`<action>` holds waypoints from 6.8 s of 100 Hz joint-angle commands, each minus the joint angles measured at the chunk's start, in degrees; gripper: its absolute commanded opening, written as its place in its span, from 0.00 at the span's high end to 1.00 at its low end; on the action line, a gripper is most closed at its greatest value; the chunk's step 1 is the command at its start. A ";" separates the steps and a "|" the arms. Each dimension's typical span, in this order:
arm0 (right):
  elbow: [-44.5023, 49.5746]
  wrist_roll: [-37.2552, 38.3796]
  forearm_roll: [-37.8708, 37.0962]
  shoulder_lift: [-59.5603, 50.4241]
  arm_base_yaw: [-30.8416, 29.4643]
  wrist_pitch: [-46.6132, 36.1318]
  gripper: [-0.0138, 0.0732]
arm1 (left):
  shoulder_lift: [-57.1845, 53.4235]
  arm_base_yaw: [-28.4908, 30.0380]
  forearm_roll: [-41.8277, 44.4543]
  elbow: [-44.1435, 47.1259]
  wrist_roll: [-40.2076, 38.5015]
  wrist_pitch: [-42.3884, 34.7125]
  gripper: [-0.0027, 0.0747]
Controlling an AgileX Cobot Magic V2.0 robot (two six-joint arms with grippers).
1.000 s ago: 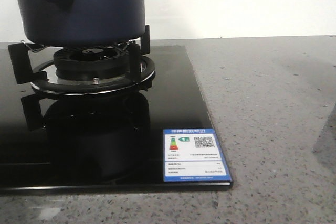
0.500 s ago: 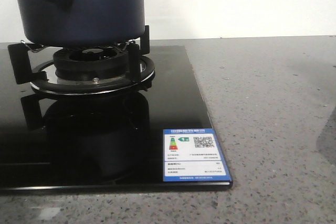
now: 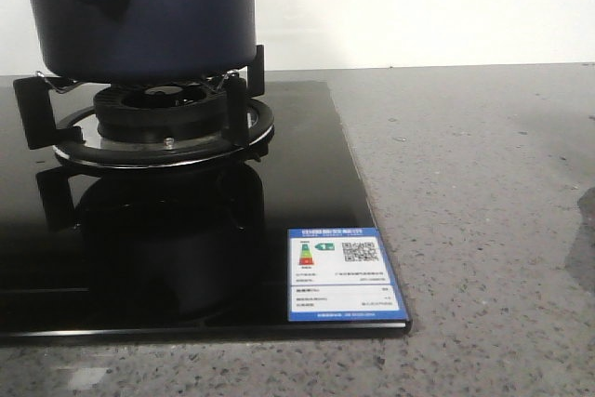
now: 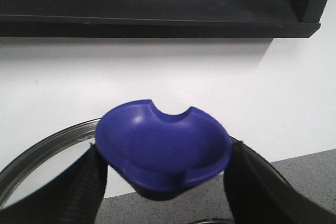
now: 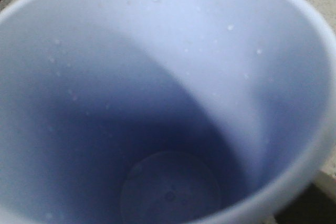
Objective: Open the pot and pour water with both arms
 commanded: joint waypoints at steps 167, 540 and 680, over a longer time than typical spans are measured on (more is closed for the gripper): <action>1.23 55.47 -48.20 -54.18 -0.34 20.17 0.87 | -0.10 -0.05 -4.11 -2.62 0.00 4.42 0.45; 1.00 55.47 -48.20 -54.18 -0.34 20.04 0.93 | 4.42 -5.02 -3.12 2.50 6.00 14.37 0.15; -4.63 61.54 -48.20 -34.20 4.66 10.91 0.93 | -40.81 -5.02 3.37 34.04 2.64 -10.91 0.99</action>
